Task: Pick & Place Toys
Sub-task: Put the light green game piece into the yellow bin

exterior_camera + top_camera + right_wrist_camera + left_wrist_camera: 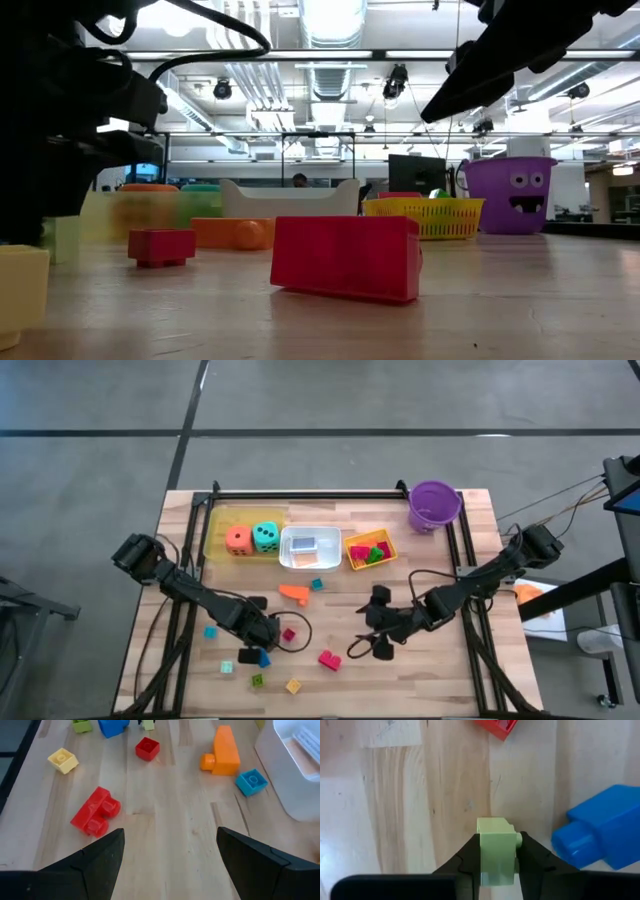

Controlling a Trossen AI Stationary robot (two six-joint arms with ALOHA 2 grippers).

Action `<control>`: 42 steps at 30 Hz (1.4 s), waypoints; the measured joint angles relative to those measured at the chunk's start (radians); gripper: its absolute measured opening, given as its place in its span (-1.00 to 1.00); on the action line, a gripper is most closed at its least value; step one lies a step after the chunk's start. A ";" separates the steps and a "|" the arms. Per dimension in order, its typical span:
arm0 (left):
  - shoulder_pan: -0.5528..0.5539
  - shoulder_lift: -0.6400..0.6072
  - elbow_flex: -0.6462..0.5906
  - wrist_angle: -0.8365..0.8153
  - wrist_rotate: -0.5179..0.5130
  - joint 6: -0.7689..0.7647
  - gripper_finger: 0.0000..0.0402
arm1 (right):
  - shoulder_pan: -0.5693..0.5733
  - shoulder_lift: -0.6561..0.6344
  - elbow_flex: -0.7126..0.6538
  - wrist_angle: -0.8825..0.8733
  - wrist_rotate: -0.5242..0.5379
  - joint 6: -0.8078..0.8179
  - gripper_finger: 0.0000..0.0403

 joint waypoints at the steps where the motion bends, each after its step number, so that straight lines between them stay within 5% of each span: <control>1: 0.002 0.000 0.006 0.002 0.001 -0.010 -0.61 | 0.003 0.000 0.000 0.009 0.001 -0.027 0.55; 10: 0.012 -0.084 0.107 0.174 -0.048 -0.003 -0.61 | 0.053 0.000 0.003 0.227 0.046 -0.400 0.55; 18: 0.078 -0.231 0.070 0.778 -0.234 -0.071 -0.61 | 0.158 0.004 0.078 0.390 0.439 -0.850 0.55; 23: 0.131 -0.216 0.042 1.106 -0.195 -0.070 -0.61 | 0.182 0.005 0.140 0.434 0.517 -1.001 0.55; 28: 0.167 -0.194 0.045 1.172 -0.174 -0.067 -0.61 | 0.179 0.006 0.181 0.457 0.631 -1.074 0.55; 42: 0.208 -0.181 0.065 1.295 -0.094 -0.057 -0.61 | 0.120 0.090 0.296 0.504 0.621 -1.232 0.55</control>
